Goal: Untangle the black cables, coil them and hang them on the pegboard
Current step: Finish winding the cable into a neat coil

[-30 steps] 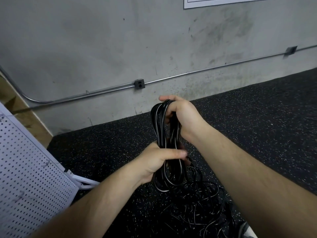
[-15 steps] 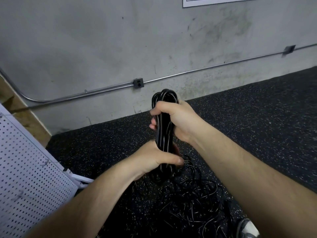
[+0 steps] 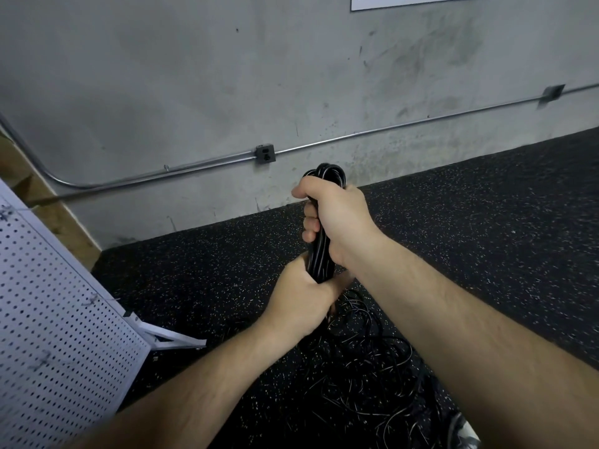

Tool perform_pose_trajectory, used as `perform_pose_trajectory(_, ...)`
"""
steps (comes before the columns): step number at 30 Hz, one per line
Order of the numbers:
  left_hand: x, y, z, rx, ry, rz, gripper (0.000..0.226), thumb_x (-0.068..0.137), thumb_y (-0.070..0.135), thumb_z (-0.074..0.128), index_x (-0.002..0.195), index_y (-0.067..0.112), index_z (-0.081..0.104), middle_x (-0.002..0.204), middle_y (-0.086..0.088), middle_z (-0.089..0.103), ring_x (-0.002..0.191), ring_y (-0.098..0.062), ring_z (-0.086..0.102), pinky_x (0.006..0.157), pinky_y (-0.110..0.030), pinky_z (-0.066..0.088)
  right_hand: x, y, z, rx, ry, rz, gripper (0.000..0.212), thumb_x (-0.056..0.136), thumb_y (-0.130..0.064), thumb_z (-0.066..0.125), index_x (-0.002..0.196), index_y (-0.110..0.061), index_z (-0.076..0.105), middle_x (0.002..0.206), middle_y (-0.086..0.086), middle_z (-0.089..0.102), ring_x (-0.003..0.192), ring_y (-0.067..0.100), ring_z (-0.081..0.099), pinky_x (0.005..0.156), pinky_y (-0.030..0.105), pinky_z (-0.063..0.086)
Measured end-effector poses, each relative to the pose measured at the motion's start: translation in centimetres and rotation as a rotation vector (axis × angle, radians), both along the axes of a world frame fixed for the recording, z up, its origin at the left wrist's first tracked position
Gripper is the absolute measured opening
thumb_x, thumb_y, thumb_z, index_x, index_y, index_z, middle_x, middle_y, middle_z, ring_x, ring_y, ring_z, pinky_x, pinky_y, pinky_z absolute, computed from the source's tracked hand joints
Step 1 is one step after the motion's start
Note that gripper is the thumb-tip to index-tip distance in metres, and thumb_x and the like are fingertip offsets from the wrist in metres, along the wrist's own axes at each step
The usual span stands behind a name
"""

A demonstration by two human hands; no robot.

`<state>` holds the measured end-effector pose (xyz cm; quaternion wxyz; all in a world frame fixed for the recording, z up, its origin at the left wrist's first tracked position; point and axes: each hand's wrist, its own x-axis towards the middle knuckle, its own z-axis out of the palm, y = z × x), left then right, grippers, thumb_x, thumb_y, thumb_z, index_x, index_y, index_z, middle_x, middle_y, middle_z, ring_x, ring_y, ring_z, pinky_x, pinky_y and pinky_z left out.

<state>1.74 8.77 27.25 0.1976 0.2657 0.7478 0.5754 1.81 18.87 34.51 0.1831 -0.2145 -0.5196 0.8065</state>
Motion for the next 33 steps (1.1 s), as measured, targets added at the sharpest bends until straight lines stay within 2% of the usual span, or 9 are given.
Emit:
perform_pose_trajectory(4, -1.0, -0.7, 0.2, -0.021, 0.031, -0.035, 0.027, 0.086, 0.033, 0.081, 0.088, 0.014, 0.061, 0.061, -0.002, 0.065, 0.054, -0.02, 0.062, 0.061, -0.036, 0.05, 0.1, 0.3, 0.1, -0.003, 0.08, 0.134, 0.013, 0.085, -0.009, 0.072, 0.087, -0.007, 0.059, 0.058, 0.004, 0.047, 0.046, 0.016, 0.041, 0.047, 0.028, 0.041)
perform_pose_trajectory(6, -1.6, -1.1, 0.5, 0.011, 0.054, -0.076, 0.024, 0.089, 0.037, 0.077, 0.1, 0.018, 0.068, 0.084, 0.003, 0.076, 0.079, -0.014, 0.072, 0.081, -0.035, 0.055, 0.2, 0.5, 0.3, 0.014, 0.122, 0.178, 0.018, 0.088, -0.015, 0.076, 0.087, -0.007, 0.06, 0.067, 0.009, 0.058, 0.055, 0.02, 0.055, 0.057, 0.034, 0.054)
perform_pose_trajectory(8, -2.0, -1.4, 0.6, 0.041, 0.047, -0.071, 0.024, 0.091, 0.038, 0.073, 0.112, 0.028, 0.07, 0.103, 0.011, 0.076, 0.1, -0.006, 0.071, 0.094, -0.032, 0.052, 0.3, 0.6, 0.3, 0.02, 0.147, 0.174, 0.024, 0.086, -0.02, 0.08, 0.098, -0.004, 0.065, 0.08, 0.017, 0.068, 0.071, 0.028, 0.067, 0.075, 0.043, 0.061)
perform_pose_trajectory(12, -2.5, -1.5, 0.5, 0.16, 0.028, 0.017, 0.032, 0.093, 0.03, 0.073, 0.124, 0.032, 0.065, 0.113, 0.013, 0.074, 0.108, -0.006, 0.069, 0.096, -0.033, 0.052, 0.1, 1.3, 0.0, 0.087, 0.089, 0.074, 0.049, 0.082, -0.032, 0.084, 0.111, 0.004, 0.07, 0.1, 0.023, 0.075, 0.095, 0.037, 0.075, 0.091, 0.05, 0.059)
perform_pose_trajectory(17, -2.7, -1.4, 0.9, 0.228, -0.119, 0.047, 0.022, 0.097, 0.036, 0.064, 0.117, 0.029, 0.07, 0.107, 0.004, 0.077, 0.1, -0.015, 0.073, 0.089, -0.038, 0.056, 0.1, 2.1, 0.0, 0.205, 0.025, 0.102, 0.075, 0.062, -0.061, 0.082, 0.106, -0.001, 0.071, 0.101, 0.016, 0.077, 0.095, 0.03, 0.076, 0.094, 0.045, 0.059)
perform_pose_trajectory(21, -3.1, -1.6, 1.4, 0.224, -0.133, 0.101, 0.014, 0.1, 0.032, 0.062, 0.101, 0.027, 0.075, 0.095, -0.003, 0.078, 0.084, -0.02, 0.073, 0.078, -0.042, 0.058, 0.7, 2.9, 0.2, 0.285, 0.012, 0.193, 0.058, 0.074, -0.049, 0.079, 0.107, -0.001, 0.07, 0.111, 0.021, 0.074, 0.105, 0.034, 0.072, 0.096, 0.042, 0.058)
perform_pose_trajectory(24, -3.5, -2.0, 1.9, 0.232, -0.159, 0.085, 0.018, 0.1, 0.03, 0.061, 0.099, 0.017, 0.073, 0.091, -0.003, 0.078, 0.081, -0.018, 0.073, 0.068, -0.031, 0.057, 1.2, 4.2, 0.4, 0.32, -0.002, 0.302, 0.033, 0.087, -0.025, 0.077, 0.109, -0.001, 0.07, 0.113, 0.019, 0.074, 0.103, 0.034, 0.072, 0.098, 0.043, 0.057)
perform_pose_trajectory(28, -4.7, -2.7, 2.4, 0.315, -0.3, -0.034, 0.022, 0.09, 0.03, 0.066, 0.097, 0.012, 0.076, 0.1, -0.008, 0.074, 0.09, -0.022, 0.07, 0.077, -0.033, 0.055, 1.8, 5.4, 0.8, 0.456, 0.013, 0.369, 0.012, 0.095, -0.015, 0.068, 0.1, -0.005, 0.07, 0.097, 0.013, 0.075, 0.085, 0.024, 0.073, 0.08, 0.033, 0.062)
perform_pose_trajectory(33, -5.5, -3.1, 2.6, 0.368, -0.364, -0.063, 0.025, 0.088, 0.024, 0.067, 0.103, 0.007, 0.076, 0.109, -0.015, 0.074, 0.103, -0.024, 0.072, 0.084, -0.033, 0.057, 1.7, 5.6, 0.7, 0.669, -0.044, 0.306, 0.013, 0.1, -0.015, 0.062, 0.1, -0.002, 0.066, 0.081, 0.009, 0.071, 0.074, 0.022, 0.071, 0.074, 0.031, 0.061)
